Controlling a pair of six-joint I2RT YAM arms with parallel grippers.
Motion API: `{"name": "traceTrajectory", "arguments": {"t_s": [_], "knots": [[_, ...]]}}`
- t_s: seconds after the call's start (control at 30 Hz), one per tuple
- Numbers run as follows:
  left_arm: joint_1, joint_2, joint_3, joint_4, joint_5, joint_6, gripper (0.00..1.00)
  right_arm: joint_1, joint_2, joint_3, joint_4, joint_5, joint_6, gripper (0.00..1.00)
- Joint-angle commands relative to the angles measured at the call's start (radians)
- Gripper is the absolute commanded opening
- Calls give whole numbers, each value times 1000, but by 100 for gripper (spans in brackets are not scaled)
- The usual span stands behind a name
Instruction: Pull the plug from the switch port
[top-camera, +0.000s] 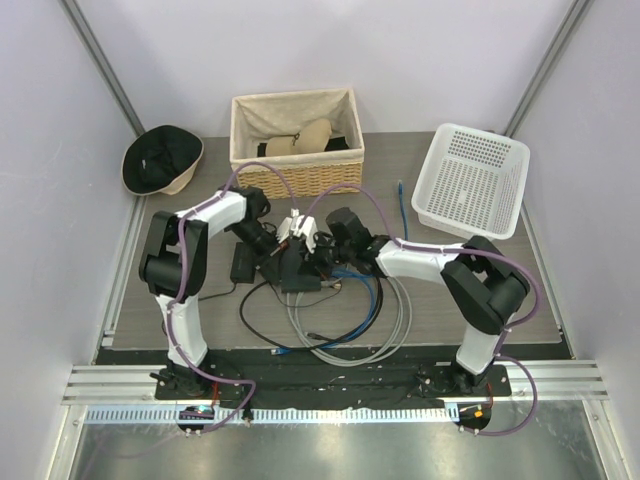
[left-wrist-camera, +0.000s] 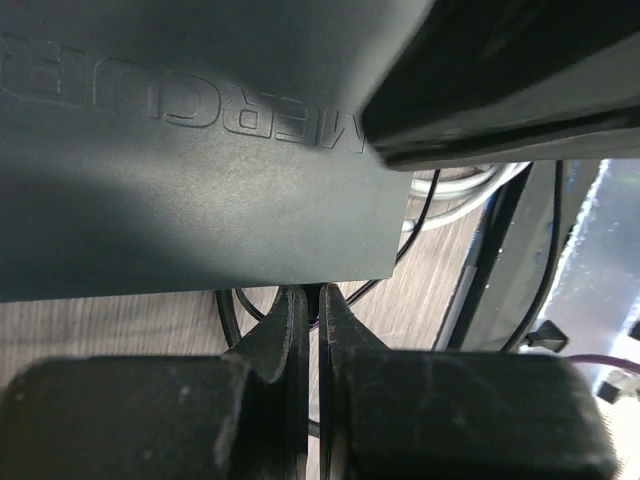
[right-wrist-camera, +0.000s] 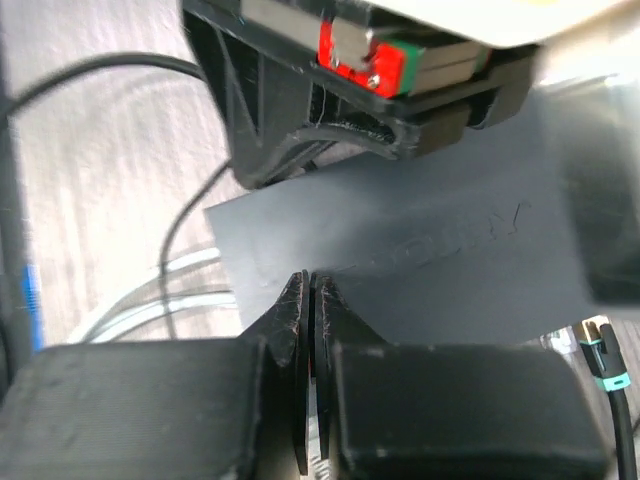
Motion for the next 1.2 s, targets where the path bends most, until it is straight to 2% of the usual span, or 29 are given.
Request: {"name": "traceTrajectory", "arguments": {"t_s": [0.0, 0.2, 0.27, 0.43, 0.6, 0.73, 0.83, 0.9, 0.97, 1.0, 1.17], "knots": [[15, 38, 43, -51, 51, -10, 0, 13, 33, 40, -18, 91, -101, 1], [37, 110, 162, -205, 46, 57, 0, 15, 62, 66, -145, 128, -273, 1], [40, 135, 201, -254, 42, 65, 0, 15, 88, 102, -243, 119, -320, 1], [44, 164, 248, -343, 31, 77, 0, 15, 115, 144, -326, 101, -377, 1], [49, 227, 302, -500, 51, 102, 0, 15, 136, 167, -381, 68, -414, 1], [60, 225, 299, -500, -20, 93, 0, 13, 142, 176, -418, 50, -434, 1], [60, 207, 296, -432, -128, 5, 0, 13, 144, 176, -443, 47, -439, 1], [63, 212, 317, -444, -168, -42, 0, 13, 138, 176, -450, 47, -439, 1], [69, 244, 365, -542, -129, -35, 0, 13, 133, 167, -452, 56, -448, 1], [79, 244, 362, -543, -117, -88, 0, 13, 133, 164, -450, 56, -449, 1], [75, 216, 267, -521, -17, -36, 0, 13, 130, 158, -450, 53, -471, 1]]}}
